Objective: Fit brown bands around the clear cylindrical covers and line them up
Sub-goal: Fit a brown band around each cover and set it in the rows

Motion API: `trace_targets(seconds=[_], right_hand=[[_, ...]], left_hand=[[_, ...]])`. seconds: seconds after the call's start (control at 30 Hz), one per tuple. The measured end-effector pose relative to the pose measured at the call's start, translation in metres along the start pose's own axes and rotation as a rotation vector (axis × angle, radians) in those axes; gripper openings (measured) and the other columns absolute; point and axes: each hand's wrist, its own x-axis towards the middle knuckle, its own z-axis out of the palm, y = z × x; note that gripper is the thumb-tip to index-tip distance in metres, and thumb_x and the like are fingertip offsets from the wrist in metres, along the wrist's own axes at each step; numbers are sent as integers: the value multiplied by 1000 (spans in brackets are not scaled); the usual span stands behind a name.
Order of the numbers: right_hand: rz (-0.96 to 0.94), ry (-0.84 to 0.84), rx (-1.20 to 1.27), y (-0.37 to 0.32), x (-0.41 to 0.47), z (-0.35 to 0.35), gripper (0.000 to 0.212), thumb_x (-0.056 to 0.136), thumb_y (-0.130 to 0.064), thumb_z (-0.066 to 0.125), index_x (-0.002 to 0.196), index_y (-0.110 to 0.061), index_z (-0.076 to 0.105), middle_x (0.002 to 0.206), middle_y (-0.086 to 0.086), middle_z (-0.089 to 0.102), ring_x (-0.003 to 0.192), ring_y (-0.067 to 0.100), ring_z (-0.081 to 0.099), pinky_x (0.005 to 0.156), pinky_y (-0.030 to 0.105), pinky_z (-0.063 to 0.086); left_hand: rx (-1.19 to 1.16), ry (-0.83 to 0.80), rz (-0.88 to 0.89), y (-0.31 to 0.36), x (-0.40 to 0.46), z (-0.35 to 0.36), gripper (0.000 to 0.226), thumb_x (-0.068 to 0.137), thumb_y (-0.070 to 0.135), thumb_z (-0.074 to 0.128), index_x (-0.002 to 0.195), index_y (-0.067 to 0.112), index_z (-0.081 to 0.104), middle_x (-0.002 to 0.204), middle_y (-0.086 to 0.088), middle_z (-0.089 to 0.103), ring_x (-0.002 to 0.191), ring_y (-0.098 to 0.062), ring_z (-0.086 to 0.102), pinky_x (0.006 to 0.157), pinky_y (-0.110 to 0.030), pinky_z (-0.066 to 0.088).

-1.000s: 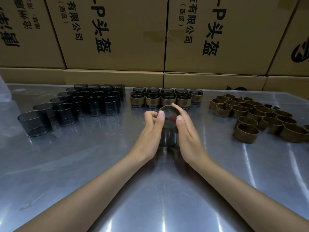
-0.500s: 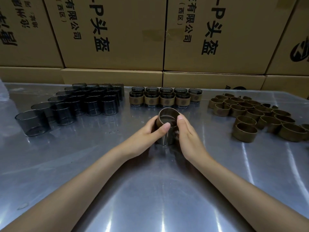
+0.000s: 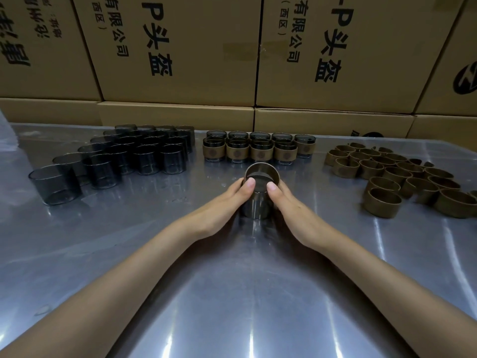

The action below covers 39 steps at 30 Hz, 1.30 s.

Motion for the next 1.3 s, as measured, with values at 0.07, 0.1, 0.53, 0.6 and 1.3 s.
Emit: trace_targets(seconds=[0.07, 0.1, 0.53, 0.6, 1.3], right_hand=[[45, -22, 32, -2, 0, -3, 85, 82, -71, 29, 154, -29, 17, 158, -13, 25, 144, 5, 23, 121, 39, 18], [43, -24, 87, -3, -1, -4, 81, 83, -67, 34, 153, -27, 24, 154, -13, 34, 141, 3, 30, 120, 36, 22], [10, 41, 559, -13, -9, -2, 53, 82, -38, 58, 132, -23, 53, 127, 0, 65, 113, 16, 64, 82, 26, 54], [10, 67, 615, -14, -10, -2, 53, 81, -33, 59, 132, -18, 53, 128, 3, 64, 113, 18, 65, 77, 24, 55], [148, 100, 863, -12, -9, -5, 81, 71, -27, 68, 145, -20, 38, 129, 5, 64, 110, 21, 66, 85, 35, 53]], left_hand=[[-27, 2, 11, -2, -3, -1, 90, 75, 83, 27, 151, 33, 28, 154, 21, 31, 141, 5, 25, 121, -37, 17], [-43, 4, 13, -2, -1, 0, 89, 76, 82, 27, 150, 33, 29, 153, 21, 31, 141, 4, 25, 121, -38, 17], [-600, 32, 88, 10, -8, 5, 49, 93, 40, 51, 136, 18, 52, 131, -3, 63, 122, -24, 58, 112, -44, 36], [-647, 38, 95, 10, -10, 4, 48, 93, 36, 52, 135, 13, 53, 132, -8, 61, 123, -28, 58, 114, -47, 35], [-886, 143, -29, 12, -7, 4, 76, 81, 18, 70, 147, 9, 35, 136, -10, 58, 122, -23, 57, 102, -34, 45]])
